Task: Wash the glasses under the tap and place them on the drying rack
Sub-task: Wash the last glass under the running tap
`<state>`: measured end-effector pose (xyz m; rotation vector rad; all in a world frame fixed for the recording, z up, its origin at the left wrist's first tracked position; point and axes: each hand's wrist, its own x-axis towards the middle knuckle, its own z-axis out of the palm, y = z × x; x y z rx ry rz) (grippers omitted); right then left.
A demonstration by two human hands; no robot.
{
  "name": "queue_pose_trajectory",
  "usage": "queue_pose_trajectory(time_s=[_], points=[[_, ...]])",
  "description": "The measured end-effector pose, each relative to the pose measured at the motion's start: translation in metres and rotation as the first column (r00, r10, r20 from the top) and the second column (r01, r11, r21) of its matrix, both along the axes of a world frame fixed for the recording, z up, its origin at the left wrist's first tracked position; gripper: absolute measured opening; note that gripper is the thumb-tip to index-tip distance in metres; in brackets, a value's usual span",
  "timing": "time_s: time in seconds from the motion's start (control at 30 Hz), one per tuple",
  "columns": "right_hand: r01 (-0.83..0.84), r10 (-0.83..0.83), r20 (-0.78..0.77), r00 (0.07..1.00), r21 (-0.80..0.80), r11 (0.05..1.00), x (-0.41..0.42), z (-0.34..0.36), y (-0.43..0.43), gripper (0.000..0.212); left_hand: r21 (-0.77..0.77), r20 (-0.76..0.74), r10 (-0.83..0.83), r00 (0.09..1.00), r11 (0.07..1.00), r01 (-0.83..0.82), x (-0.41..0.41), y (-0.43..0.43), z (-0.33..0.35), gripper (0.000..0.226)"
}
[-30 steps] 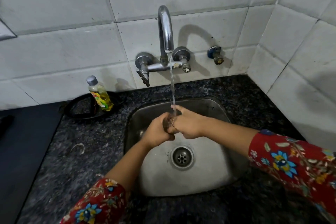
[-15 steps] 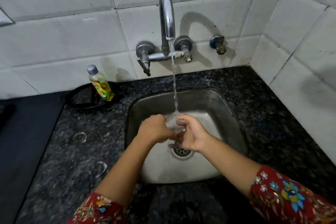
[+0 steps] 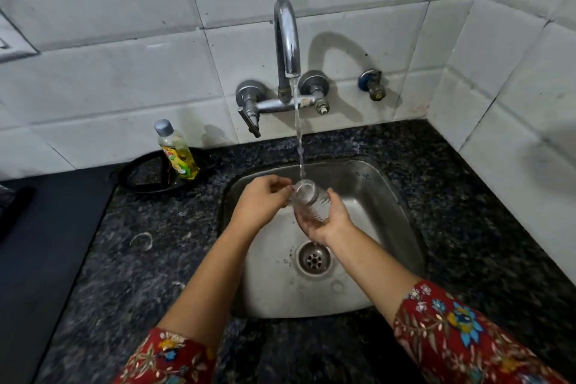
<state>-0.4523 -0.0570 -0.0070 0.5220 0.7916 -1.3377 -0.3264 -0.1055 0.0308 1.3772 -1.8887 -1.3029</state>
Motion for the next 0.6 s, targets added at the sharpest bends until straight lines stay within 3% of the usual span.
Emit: queue_pose_trajectory(time_s=[0.1, 0.17, 0.23, 0.3, 0.33, 0.4, 0.43, 0.53, 0.6], points=[[-0.166, 0.166, -0.223, 0.961, 0.02, 0.986, 0.006, 0.003, -0.007, 0.047, -0.067, -0.076, 0.138, 0.988, 0.988, -0.143, 0.006, -0.003, 0.003, 0.02], [-0.299, 0.286, -0.415, 0.863, 0.037, 0.954, 0.012, 0.008, -0.009, 0.037, -0.147, -0.098, 0.207, 0.973, 0.964, -0.22, 0.008, -0.008, 0.006, 0.029], [-0.381, 0.319, -0.668, 0.672, 0.058, 0.923, 0.019, 0.013, -0.014, 0.03, -0.182, -0.13, 0.252, 0.959, 0.945, -0.273, 0.008, -0.014, 0.01, 0.038], [-0.425, 0.241, -0.898, 0.369, 0.067, 0.903, 0.024, 0.018, -0.018, 0.039, -0.176, -0.191, 0.282, 0.94, 0.933, -0.315, 0.007, -0.023, 0.015, 0.046], [-0.457, 0.181, -0.956, 0.233, 0.056, 0.888, 0.026, 0.022, -0.018, 0.046, -0.17, -0.218, 0.292, 0.931, 0.928, -0.331, 0.007, -0.027, 0.018, 0.05], [-0.514, 0.097, -0.991, 0.096, 0.034, 0.857, 0.024, 0.028, -0.016, 0.052, -0.162, -0.241, 0.289, 0.926, 0.929, -0.332, 0.005, -0.037, 0.023, 0.059], [-0.522, 0.075, -0.993, 0.095, 0.014, 0.853, 0.019, 0.029, -0.016, 0.051, -0.155, -0.238, 0.275, 0.932, 0.936, -0.316, 0.004, -0.041, 0.026, 0.063], [-0.485, 0.046, -0.972, 0.23, -0.074, 0.871, 0.003, 0.033, -0.013, 0.048, -0.164, -0.217, 0.198, 0.956, 0.958, -0.236, -0.003, -0.048, 0.034, 0.073], [-0.474, 0.036, -0.963, 0.268, -0.1, 0.875, -0.005, 0.035, -0.01, 0.051, -0.184, -0.199, 0.17, 0.965, 0.961, -0.207, -0.008, -0.049, 0.037, 0.077]])
